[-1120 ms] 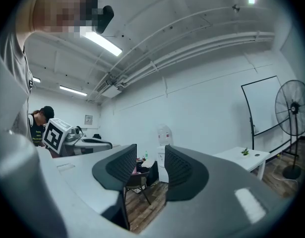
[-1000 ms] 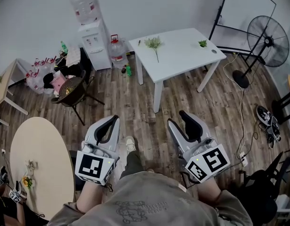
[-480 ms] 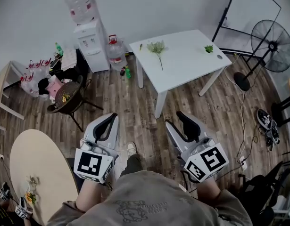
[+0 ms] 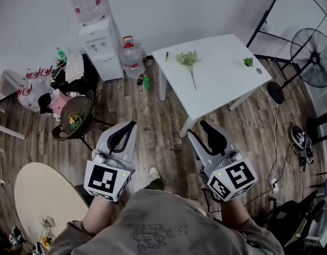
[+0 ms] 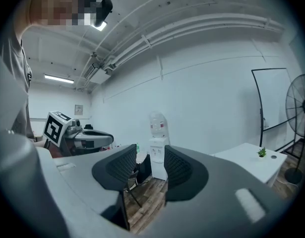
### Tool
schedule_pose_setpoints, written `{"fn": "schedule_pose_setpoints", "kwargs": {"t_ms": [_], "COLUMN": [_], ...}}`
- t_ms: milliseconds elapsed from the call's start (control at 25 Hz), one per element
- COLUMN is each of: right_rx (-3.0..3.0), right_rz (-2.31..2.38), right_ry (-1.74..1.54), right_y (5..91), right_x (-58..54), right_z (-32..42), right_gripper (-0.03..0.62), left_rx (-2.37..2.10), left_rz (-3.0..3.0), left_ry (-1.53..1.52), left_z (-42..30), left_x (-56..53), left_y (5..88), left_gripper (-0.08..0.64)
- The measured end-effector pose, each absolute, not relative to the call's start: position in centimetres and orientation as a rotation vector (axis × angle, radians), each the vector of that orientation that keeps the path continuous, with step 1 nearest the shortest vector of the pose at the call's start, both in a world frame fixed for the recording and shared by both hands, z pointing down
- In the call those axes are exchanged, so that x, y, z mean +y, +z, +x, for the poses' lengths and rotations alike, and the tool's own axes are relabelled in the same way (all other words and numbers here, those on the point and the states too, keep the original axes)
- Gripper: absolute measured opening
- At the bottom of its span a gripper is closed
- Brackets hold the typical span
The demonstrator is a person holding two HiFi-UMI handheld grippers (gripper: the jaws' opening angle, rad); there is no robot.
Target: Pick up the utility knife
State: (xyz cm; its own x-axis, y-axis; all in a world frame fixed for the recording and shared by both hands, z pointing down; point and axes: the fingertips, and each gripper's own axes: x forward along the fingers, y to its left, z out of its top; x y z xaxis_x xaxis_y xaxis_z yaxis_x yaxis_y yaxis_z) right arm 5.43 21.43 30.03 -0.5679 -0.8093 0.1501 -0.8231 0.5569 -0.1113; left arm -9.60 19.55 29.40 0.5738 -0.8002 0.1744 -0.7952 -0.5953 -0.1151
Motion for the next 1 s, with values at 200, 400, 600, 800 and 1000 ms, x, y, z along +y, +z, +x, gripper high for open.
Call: {"fn": "schedule_pose_setpoints", "kwargs": {"t_ms": [200,400,600,800,1000], "right_rx": [-2.663,-2.651,-2.638,-2.618,-2.598], "right_rz": [1.442,1.440,1.427,1.454,1.463], "right_ry": [0.246,0.239,0.241,0.250,0.285], "right_y": [30.1,30.4,30.5,31.7,33.8], "right_x": [15.4,12.3,10.1,7.8,4.3], "right_z": [2.6,0.3,-1.2,-1.4,-0.9], "right_gripper": [0.196,0.196,0.196,0.196,0.196], "left_rx": [1.404,1.426,1.416,1.430,1.429], "left_rz": [-2.755,-2.769,-2.774,-2.778,-2.787], "left_ry": [-0.324,-0.303,-0.272,-0.299,-0.335], "left_z": [-13.3,-16.0,-16.7,-17.8,-17.7], "left_x": [14.1,10.8,8.5,6.6,3.5], "left_y": [29.2,30.3,29.7,31.6,33.5], "left_gripper": [0.000,0.000,0.000,0.000,0.000]}}
